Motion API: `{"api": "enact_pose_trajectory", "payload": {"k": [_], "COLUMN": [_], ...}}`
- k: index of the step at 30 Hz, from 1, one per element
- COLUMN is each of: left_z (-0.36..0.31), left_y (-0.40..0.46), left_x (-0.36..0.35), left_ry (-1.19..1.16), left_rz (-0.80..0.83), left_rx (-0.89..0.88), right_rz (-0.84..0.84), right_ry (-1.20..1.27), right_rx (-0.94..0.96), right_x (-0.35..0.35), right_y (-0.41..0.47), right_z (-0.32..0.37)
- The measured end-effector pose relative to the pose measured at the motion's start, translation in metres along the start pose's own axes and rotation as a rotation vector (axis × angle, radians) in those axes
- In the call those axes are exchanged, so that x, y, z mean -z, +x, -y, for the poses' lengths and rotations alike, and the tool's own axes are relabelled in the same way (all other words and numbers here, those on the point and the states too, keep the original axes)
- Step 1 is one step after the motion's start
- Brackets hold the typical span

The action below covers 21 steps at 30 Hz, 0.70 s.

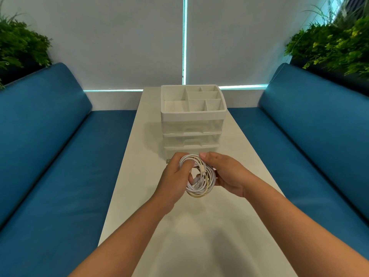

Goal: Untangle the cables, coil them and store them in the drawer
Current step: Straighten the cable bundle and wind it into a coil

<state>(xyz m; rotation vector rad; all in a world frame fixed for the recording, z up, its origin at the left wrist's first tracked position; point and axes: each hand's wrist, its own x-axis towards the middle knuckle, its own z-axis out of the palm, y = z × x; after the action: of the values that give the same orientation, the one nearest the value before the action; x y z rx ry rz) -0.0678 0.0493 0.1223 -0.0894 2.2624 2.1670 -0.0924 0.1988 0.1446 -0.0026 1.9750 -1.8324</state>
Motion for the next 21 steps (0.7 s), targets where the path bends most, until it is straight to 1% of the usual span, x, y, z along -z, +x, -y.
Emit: {"api": "enact_pose_trajectory", "payload": {"k": [5, 11, 14, 21], "left_z": [0.001, -0.001, -0.001, 0.000], "left_y": [-0.003, -0.004, -0.006, -0.008], "left_x": [-0.001, 0.008, 0.010, 0.012], "left_ry": [-0.056, -0.025, -0.045, -0.019], "left_rz": [-0.006, 0.072, 0.101, 0.140], "left_rx": [0.010, -0.024, -0.014, 0.006], "right_rz": [-0.057, 0.112, 0.187, 0.289], "right_ry": [0.034, 0.276, 0.337, 0.425], "right_rx": [0.056, -0.046, -0.089, -0.162], "right_x": [-0.002, 0.006, 0.009, 0.013], "right_y": [0.002, -0.003, -0.004, -0.004], "right_z": [-0.005, -0.004, -0.001, -0.006]}}
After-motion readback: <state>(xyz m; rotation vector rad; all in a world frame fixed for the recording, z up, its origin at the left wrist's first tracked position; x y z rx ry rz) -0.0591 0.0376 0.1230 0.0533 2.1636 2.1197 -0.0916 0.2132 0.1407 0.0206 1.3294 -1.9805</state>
